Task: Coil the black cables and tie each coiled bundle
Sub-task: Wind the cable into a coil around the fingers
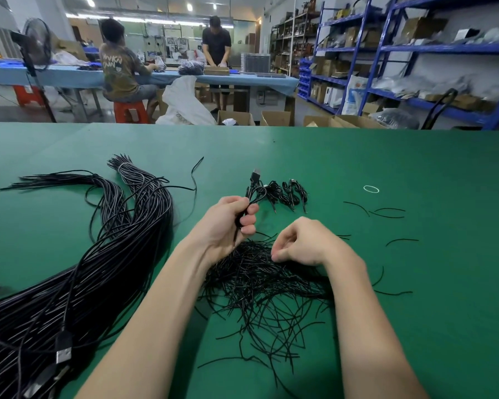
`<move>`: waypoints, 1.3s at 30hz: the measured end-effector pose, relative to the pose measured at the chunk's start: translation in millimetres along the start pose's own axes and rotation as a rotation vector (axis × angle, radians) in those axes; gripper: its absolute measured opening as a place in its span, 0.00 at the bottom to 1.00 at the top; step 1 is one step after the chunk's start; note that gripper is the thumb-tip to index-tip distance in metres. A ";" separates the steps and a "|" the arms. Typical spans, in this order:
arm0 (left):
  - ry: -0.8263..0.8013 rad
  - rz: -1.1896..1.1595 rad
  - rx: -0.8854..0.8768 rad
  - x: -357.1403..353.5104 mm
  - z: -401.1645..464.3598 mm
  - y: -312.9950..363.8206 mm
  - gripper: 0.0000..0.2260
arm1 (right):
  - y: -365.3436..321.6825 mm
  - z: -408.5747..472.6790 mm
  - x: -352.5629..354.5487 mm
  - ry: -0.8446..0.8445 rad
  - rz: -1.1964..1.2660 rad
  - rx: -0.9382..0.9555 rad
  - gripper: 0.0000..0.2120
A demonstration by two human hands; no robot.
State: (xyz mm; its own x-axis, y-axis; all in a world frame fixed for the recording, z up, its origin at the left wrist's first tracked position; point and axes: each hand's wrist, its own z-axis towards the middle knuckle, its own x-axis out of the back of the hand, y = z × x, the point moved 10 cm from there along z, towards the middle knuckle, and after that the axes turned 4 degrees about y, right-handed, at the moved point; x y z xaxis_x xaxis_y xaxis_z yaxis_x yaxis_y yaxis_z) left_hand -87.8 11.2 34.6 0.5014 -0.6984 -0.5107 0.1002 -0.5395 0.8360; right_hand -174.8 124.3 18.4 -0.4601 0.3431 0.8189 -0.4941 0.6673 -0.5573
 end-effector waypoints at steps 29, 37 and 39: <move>-0.005 -0.027 -0.117 -4.6 -2.0 7.9 0.09 | -47.2 -12.6 41.2 0.256 0.784 0.296 0.10; 0.002 0.065 -0.184 -1.4 -0.2 15.8 0.04 | -43.4 -11.3 50.0 0.370 0.753 0.300 0.06; 0.026 0.111 -0.206 0.7 0.4 17.9 0.03 | -44.6 -11.0 51.4 0.401 0.748 0.301 0.06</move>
State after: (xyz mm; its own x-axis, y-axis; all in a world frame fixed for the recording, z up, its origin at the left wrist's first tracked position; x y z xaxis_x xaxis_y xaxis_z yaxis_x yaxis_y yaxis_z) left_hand -86.0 0.9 49.0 0.5408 -0.7342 -0.4105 0.2156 -0.3507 0.9113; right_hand -168.3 119.5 86.8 -0.4752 0.8606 0.1831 -0.3673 -0.0049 -0.9301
